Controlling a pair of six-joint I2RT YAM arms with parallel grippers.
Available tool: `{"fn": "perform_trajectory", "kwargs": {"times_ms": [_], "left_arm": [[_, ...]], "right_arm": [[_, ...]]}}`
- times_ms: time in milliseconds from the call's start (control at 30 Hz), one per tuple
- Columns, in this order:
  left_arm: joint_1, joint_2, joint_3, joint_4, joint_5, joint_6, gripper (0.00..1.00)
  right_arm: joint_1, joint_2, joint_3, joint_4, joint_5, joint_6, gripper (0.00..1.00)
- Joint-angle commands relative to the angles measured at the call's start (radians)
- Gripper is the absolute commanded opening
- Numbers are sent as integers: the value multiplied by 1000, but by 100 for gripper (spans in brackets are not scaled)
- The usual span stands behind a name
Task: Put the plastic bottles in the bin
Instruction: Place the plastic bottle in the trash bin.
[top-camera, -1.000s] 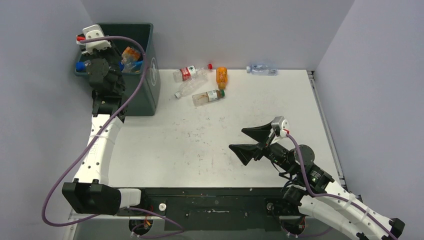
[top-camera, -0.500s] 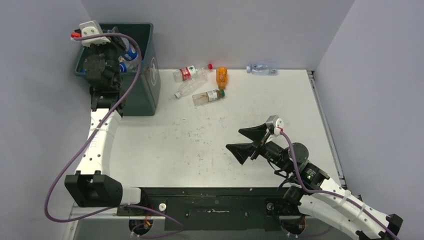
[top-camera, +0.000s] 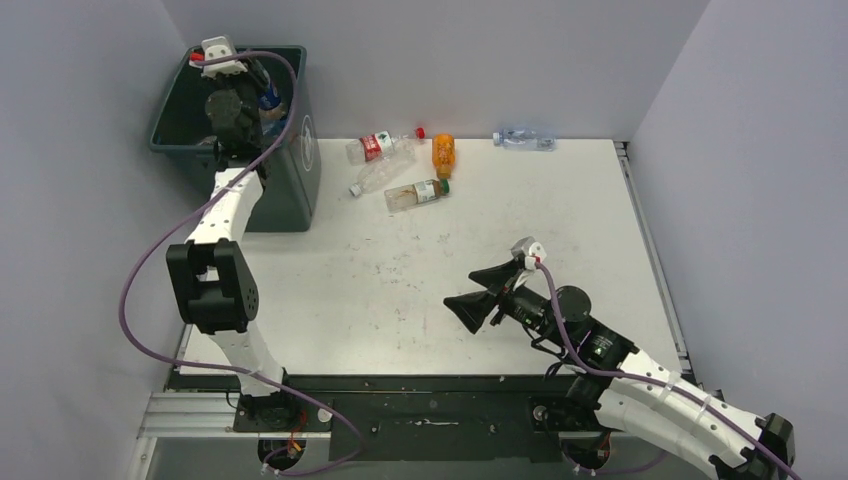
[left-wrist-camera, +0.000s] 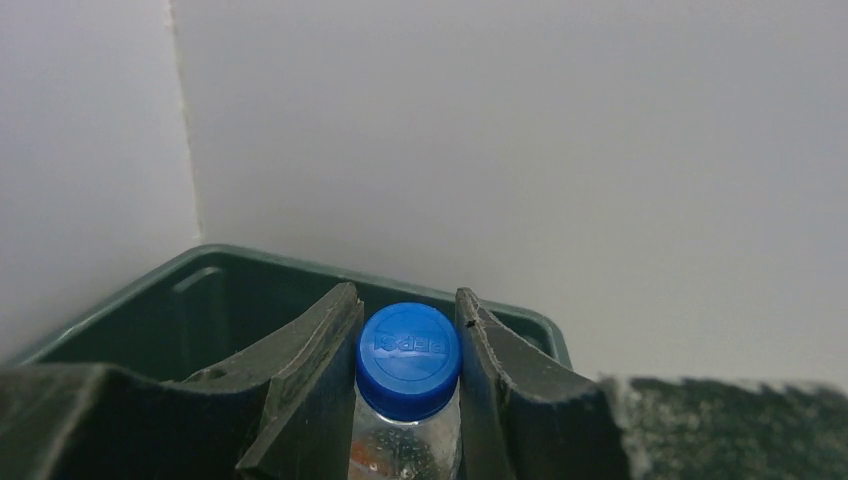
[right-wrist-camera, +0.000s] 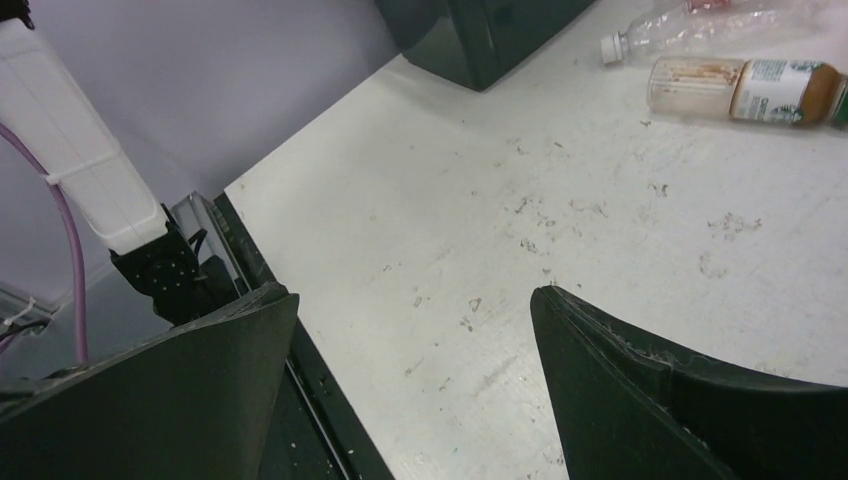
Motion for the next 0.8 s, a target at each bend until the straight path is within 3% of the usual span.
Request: {"fn": "perform_trajectory", "kwargs": {"times_ms": [0,33,67,133,167,200,400,533,667,767], "left_arm": [[-18,35,174,27,77,-3,1],[-27,51,180,5,84,0,8],[-32,57,182,-11,89,-1,23],[-34,62,173,-19,87,-20,62],[-34,54,166,-14,83,-41,76],[-35,40,160,-4,80,-54,99],[-34,-101,203,7,38,-115,96],[-150,-222,251,-61,-9,-70,96],[-290,-376,148,-109,-69,-40,96],[-379,-499,21,-171,-60,-82,96]], "right_arm": [[3,16,-40,100,-5,40,90],[4,23,-48,112,-7,45,90],[4,28,-53,123,-12,50,90],[3,38,-53,135,-21,58,90],[3,40,-53,138,-25,60,90],[4,39,-52,136,-27,61,90],[3,15,-43,116,-15,61,90],[3,2,-32,107,28,75,90],[3,-37,-24,91,161,97,90],[2,-36,-3,62,357,117,90]]}}
